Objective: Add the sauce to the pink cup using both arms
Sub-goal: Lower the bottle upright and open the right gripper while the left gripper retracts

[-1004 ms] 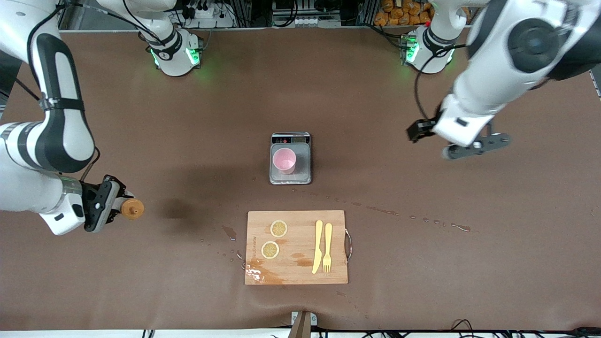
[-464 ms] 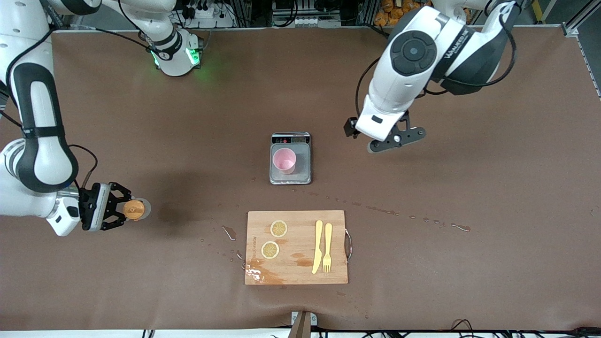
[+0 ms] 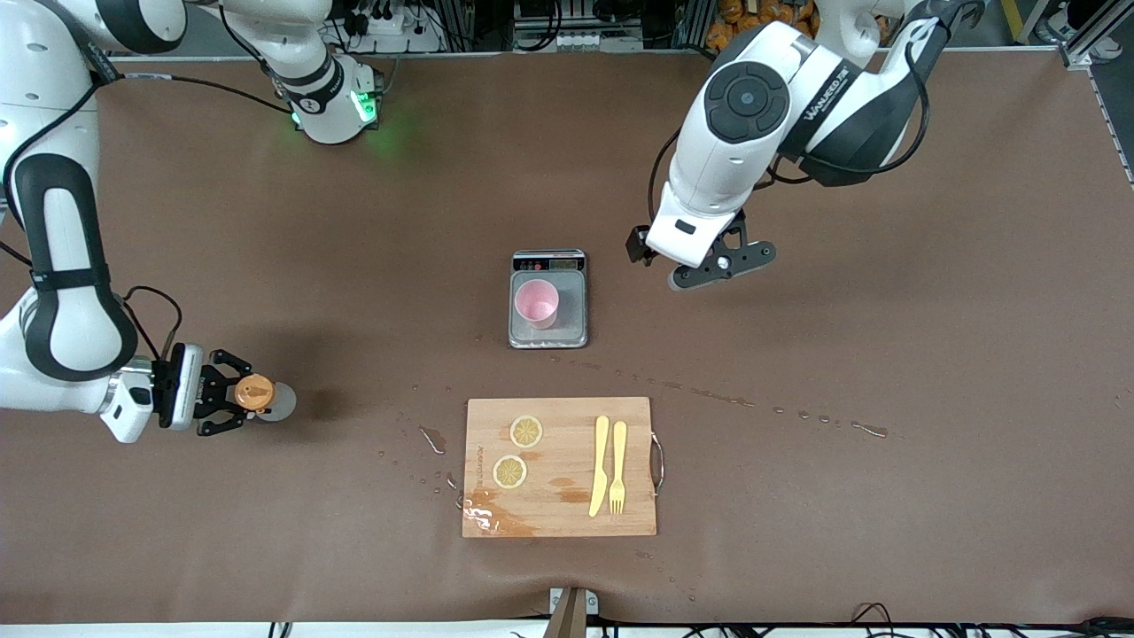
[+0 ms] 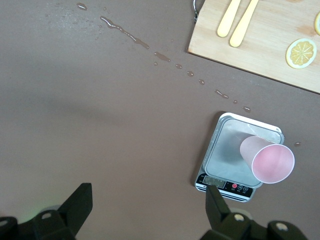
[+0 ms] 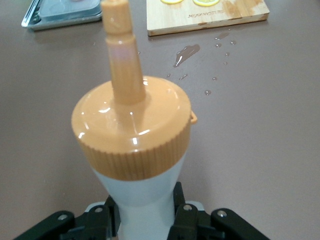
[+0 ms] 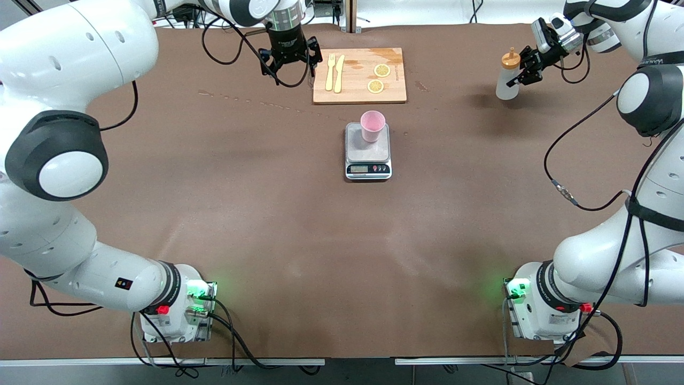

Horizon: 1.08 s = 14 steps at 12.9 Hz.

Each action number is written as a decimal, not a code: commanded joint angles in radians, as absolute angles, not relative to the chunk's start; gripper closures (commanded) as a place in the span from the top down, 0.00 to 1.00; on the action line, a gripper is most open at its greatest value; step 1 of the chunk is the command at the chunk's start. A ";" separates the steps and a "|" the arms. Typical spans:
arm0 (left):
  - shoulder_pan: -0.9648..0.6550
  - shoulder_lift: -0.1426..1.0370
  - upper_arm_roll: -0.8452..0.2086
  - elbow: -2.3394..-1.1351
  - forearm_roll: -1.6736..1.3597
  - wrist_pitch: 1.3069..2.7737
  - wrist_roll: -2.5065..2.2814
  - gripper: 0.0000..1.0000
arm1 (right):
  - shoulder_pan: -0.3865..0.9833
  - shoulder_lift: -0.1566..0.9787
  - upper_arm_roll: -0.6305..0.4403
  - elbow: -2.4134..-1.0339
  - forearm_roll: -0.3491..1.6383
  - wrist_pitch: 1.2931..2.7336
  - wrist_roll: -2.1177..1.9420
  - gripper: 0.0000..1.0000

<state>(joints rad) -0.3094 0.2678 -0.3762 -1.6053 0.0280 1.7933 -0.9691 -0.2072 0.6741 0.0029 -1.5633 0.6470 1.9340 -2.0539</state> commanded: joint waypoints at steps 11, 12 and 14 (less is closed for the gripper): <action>-0.009 0.025 -0.365 -1.600 0.075 1.631 -0.517 1.00 | -0.299 0.739 0.021 -1.566 0.801 1.871 -2.240 0.00; 0.020 0.012 -0.365 -1.598 0.072 1.614 -0.465 1.00 | -0.305 0.747 0.021 -1.566 0.802 1.868 -2.238 0.00; 0.089 -0.011 -0.364 -1.598 0.066 1.602 -0.324 1.00 | -0.314 0.749 0.021 -1.566 0.802 1.868 -2.238 0.00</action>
<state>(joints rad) 0.0303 0.0228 -0.3553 -1.5776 0.0676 1.6147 -0.4298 -0.2802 0.7537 0.0028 -1.5681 0.7726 1.8904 -2.2182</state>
